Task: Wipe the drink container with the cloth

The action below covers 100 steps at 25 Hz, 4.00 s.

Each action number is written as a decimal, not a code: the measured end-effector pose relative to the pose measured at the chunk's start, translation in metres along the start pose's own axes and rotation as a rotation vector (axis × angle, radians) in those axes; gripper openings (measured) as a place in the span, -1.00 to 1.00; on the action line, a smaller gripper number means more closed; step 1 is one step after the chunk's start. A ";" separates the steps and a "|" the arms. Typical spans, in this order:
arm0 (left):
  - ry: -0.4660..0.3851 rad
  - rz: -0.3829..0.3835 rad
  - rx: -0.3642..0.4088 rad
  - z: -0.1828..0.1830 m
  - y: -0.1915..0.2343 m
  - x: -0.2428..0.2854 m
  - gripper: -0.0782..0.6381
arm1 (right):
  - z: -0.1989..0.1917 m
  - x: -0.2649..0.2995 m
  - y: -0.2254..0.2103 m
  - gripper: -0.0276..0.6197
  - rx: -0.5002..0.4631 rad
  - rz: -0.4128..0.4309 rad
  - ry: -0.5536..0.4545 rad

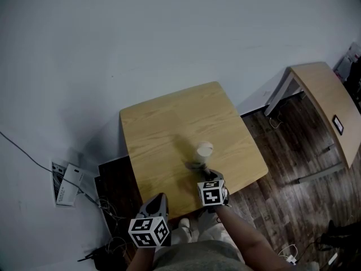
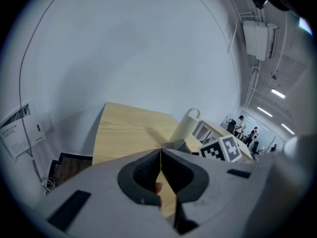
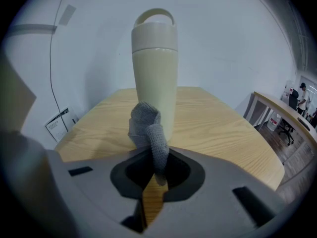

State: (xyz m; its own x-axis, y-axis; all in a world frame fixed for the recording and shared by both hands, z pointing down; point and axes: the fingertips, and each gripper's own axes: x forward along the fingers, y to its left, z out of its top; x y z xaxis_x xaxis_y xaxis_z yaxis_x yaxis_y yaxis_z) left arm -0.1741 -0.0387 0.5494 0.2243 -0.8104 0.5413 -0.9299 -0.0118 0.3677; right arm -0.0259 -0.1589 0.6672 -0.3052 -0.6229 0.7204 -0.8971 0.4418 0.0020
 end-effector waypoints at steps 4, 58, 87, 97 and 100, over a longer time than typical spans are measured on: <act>-0.001 -0.005 0.003 0.000 0.001 -0.002 -0.77 | -0.002 0.002 0.001 -0.86 -0.010 -0.005 0.012; -0.036 -0.081 0.046 0.005 -0.015 -0.018 -0.77 | 0.093 -0.082 -0.045 -0.86 0.007 -0.072 -0.266; -0.006 -0.051 0.039 0.002 -0.005 -0.012 -0.77 | 0.014 -0.018 -0.006 -0.86 -0.101 0.025 -0.019; 0.012 -0.066 0.054 0.002 -0.007 -0.009 -0.77 | -0.006 -0.006 -0.009 -0.86 -0.071 0.013 0.039; 0.016 -0.068 0.060 0.003 -0.007 -0.005 -0.77 | 0.000 -0.018 -0.014 -0.86 -0.052 0.001 0.003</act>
State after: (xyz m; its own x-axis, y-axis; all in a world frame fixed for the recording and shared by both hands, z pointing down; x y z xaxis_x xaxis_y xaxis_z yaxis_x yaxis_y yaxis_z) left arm -0.1695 -0.0364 0.5425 0.2913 -0.7971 0.5290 -0.9282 -0.1017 0.3578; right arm -0.0080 -0.1543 0.6544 -0.3050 -0.6209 0.7221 -0.8791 0.4753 0.0373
